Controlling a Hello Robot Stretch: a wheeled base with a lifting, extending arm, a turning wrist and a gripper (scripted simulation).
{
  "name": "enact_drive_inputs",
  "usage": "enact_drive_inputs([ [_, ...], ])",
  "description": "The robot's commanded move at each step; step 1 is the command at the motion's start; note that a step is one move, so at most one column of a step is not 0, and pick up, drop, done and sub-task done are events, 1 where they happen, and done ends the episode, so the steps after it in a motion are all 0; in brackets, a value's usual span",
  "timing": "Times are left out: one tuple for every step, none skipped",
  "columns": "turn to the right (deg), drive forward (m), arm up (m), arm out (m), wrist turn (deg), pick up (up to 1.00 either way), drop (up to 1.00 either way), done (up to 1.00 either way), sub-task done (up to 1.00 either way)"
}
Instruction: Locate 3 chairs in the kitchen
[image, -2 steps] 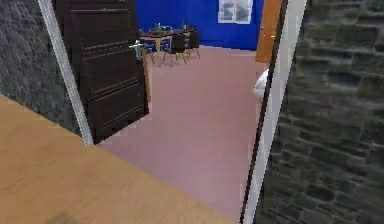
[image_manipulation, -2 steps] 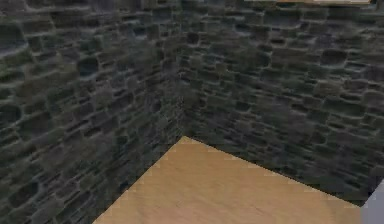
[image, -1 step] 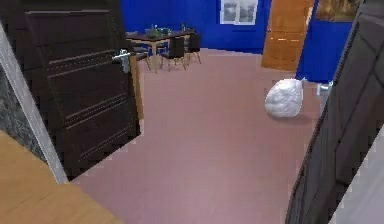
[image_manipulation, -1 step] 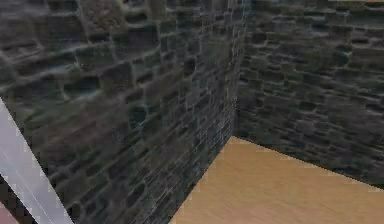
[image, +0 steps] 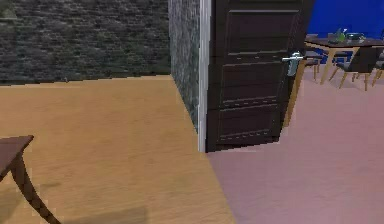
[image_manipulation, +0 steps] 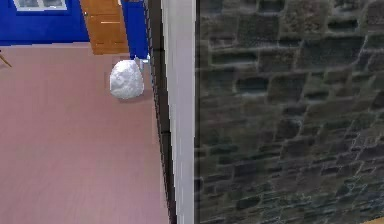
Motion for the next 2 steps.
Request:
enact_drive_inputs([
  [-9.0,0.00,0.00,0.00,0.0,0.00,0.00,0.00,0.00],
  [0.0,0.30,0.00,0.00,0.0,0.00,0.00,0.00,0.00],
])
